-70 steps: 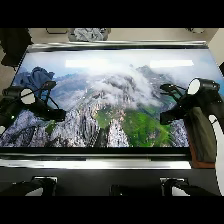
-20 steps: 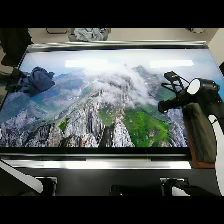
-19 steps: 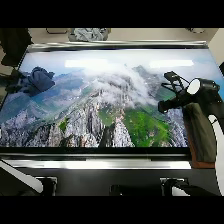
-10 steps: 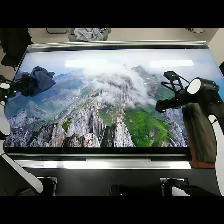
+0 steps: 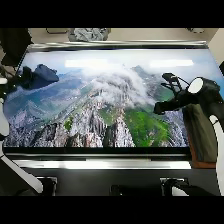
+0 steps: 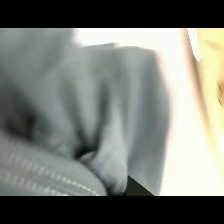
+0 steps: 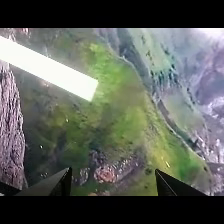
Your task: Fold the shirts.
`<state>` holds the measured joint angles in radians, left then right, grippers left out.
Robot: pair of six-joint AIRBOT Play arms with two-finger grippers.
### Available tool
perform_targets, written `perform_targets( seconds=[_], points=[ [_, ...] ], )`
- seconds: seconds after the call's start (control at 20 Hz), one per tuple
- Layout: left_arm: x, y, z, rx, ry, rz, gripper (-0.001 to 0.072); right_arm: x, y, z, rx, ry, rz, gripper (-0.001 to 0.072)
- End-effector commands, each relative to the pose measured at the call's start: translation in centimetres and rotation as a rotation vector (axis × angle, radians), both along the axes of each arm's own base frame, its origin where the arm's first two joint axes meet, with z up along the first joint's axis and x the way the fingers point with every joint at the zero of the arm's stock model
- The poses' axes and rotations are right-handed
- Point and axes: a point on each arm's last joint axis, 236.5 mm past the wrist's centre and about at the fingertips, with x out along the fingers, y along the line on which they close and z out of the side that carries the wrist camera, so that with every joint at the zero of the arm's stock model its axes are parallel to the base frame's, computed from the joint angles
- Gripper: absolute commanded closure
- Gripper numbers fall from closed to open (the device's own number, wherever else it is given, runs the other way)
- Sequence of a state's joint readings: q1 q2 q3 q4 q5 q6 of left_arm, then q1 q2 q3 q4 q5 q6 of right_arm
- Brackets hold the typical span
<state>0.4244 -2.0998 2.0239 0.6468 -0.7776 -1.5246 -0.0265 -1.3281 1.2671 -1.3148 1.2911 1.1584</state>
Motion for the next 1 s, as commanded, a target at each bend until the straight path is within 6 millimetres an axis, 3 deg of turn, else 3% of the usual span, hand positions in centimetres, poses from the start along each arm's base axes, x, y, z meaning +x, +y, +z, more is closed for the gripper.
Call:
perform_targets(
  seconds=[0.0, 0.15, 0.25, 0.4, 0.5, 0.6, 0.7, 0.85, 0.95],
  points=[
    [-3.2, -6.5, 12.4, 0.248, -0.201, -0.297, 0.0678, -1.2, -1.9, 1.7, -0.096, -0.026, 0.028, 0.0087],
    [-10.5, -15.1, 24.4, 0.349, -0.34, -0.512, 0.0678, -2.2, -3.5, 6.2, -0.17, -0.145, 0.02, 0.0087],
    [-16.2, -20.6, 31.0, 0.415, -0.444, -0.618, 0.0678, -3.3, -3.5, 9.8, -0.178, -0.247, 0.011, 0.0087],
    [-25.0, -27.8, 38.2, 0.483, -0.607, -0.739, 0.0678, -5.9, -3.6, 15.1, -0.19, -0.398, -0.003, 0.0087],
    [-29.9, -31.5, 39.8, 0.486, -0.666, -0.821, 0.0678, -8.4, -3.7, 17.6, -0.196, -0.46, -0.007, 0.0087],
    [-33.6, -34.6, 38.6, 0.465, -0.648, -0.904, 0.0678, -11.1, -3.9, 18.9, -0.213, -0.48, -0.009, 0.0087],
    [-35.6, -37.1, 34.5, 0.424, -0.562, -0.992, 0.0678, -13.5, -4.0, 19.3, -0.22, -0.466, -0.006, 0.0087],
    [-37.4, -41.4, 23.7, 0.298, -0.345, -1.129, 0.0677, -15.7, -3.9, 18.4, -0.216, -0.392, 0.0, 0.0087],
    [-37.5, -43.8, 15.4, 0.234, -0.193, -1.142, 0.0676, -16.0, -3.9, 17.9, -0.216, -0.365, 0.003, 0.0088]
  ],
)
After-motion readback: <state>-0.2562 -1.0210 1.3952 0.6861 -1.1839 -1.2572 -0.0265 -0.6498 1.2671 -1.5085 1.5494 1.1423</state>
